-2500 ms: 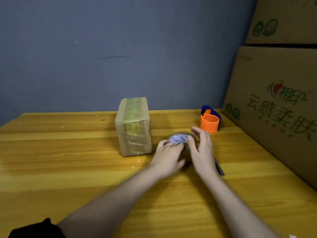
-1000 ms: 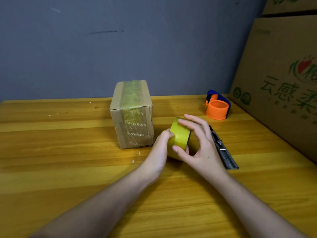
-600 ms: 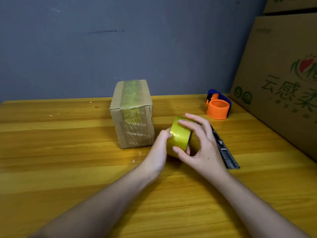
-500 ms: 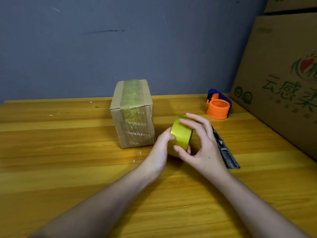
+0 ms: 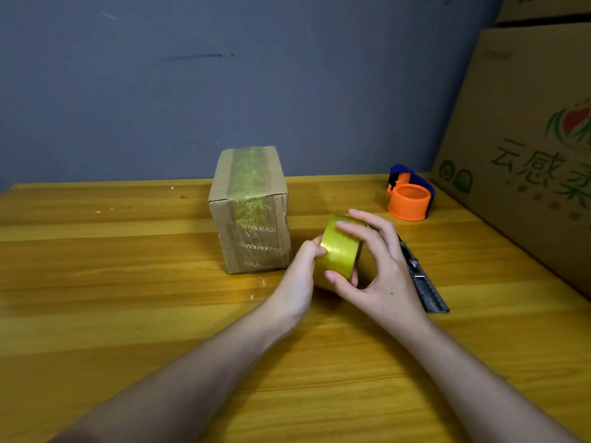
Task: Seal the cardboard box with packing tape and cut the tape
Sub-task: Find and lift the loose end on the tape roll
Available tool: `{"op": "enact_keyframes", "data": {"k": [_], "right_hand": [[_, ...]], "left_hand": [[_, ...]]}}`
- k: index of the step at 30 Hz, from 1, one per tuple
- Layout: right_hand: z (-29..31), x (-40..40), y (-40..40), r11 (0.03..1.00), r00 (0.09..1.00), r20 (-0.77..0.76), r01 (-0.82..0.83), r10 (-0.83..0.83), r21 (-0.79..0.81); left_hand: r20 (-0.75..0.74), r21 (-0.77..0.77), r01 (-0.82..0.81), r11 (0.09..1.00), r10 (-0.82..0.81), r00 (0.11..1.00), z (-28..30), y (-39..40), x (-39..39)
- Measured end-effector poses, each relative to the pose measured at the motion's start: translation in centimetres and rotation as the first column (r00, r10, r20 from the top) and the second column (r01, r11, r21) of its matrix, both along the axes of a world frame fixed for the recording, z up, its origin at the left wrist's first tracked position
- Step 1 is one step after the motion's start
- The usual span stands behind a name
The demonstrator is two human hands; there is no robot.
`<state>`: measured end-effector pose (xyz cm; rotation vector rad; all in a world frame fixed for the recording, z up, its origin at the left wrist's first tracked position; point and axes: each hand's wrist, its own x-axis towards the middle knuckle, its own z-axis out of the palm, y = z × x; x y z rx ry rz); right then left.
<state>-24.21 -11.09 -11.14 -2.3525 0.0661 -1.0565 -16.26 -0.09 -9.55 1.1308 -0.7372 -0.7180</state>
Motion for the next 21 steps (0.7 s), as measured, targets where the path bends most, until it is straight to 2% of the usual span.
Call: {"op": "enact_keyframes", "data": {"k": [3, 8, 17, 21], "right_hand": [[-0.05, 0.0, -0.07, 1.0, 1.0, 0.016, -0.008, 0.007, 0.02], [0.0, 0.06, -0.02, 1.0, 1.0, 0.017, -0.007, 0.007, 0.028], [-0.01, -0.01, -0.08, 1.0, 1.0, 0.023, 0.003, -0.004, 0.006], [-0.02, -0.01, -0.1, 1.0, 1.0, 0.019, 0.002, -0.003, 0.025]], "left_hand": [[0.033, -0.053, 0.002, 0.999, 0.0, 0.999, 0.03, -0.04, -0.24], [-0.083, -0.035, -0.014, 0.999, 0.011, 0.996, -0.16, -0.41, -0.01], [0.023, 0.012, 0.059, 0.998, -0.059, 0.998, -0.31, -0.15, 0.56], [0.007, -0.02, 0.05, 0.999, -0.05, 0.999, -0.33, -0.05, 0.39]]}}
